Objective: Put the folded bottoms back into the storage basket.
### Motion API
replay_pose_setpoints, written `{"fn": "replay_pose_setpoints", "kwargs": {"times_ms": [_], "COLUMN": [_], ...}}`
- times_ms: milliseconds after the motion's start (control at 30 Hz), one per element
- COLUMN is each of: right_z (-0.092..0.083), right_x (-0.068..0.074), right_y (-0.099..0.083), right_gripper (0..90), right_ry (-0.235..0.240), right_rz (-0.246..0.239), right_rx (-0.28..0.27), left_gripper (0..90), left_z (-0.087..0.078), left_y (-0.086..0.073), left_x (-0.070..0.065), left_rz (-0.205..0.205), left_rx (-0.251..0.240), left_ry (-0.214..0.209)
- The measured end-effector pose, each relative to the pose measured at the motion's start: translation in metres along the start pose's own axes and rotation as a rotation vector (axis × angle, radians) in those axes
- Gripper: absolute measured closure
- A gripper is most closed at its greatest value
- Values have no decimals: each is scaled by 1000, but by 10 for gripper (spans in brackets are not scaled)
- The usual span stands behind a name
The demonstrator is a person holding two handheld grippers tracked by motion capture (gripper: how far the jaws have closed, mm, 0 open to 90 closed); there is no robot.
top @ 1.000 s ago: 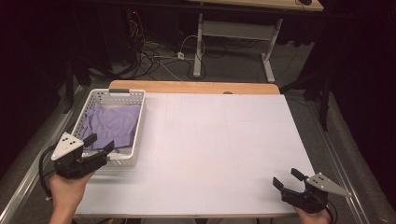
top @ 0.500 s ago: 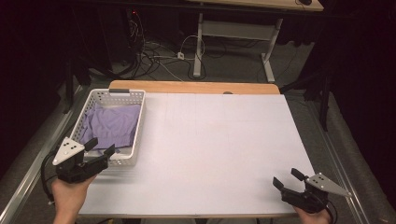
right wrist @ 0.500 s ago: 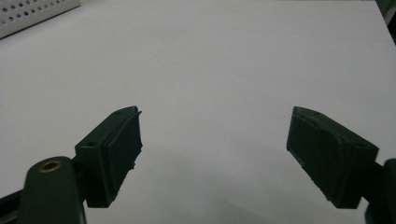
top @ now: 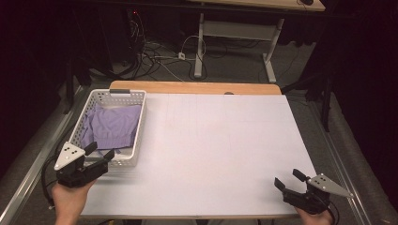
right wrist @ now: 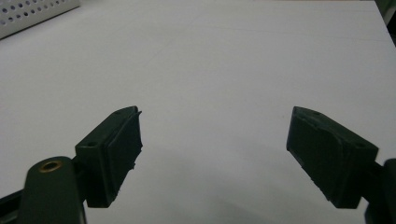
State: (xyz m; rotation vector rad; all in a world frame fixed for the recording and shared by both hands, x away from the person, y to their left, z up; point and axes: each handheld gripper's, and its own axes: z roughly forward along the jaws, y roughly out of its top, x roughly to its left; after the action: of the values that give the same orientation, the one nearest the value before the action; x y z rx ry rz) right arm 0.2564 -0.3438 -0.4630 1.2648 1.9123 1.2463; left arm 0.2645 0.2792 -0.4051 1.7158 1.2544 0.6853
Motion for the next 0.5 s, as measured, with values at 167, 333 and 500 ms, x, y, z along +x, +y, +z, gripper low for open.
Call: {"fn": "replay_pose_setpoints", "kwargs": {"times_ms": [167, 333, 500], "right_z": [0, 0, 0], "right_x": [0, 0, 0], "right_y": [0, 0, 0], "right_gripper": [189, 190, 190], "right_ry": [0, 0, 1], "right_rz": [0, -1, 0], "right_rx": [0, 2, 1], "left_gripper": [333, 333, 333], "left_z": [-1, -1, -1], "left_y": [-3, -7, -9], "left_x": [0, 0, 1], "left_rz": [1, 12, 9], "left_rx": [3, 10, 13], "left_ry": [7, 22, 26]}}
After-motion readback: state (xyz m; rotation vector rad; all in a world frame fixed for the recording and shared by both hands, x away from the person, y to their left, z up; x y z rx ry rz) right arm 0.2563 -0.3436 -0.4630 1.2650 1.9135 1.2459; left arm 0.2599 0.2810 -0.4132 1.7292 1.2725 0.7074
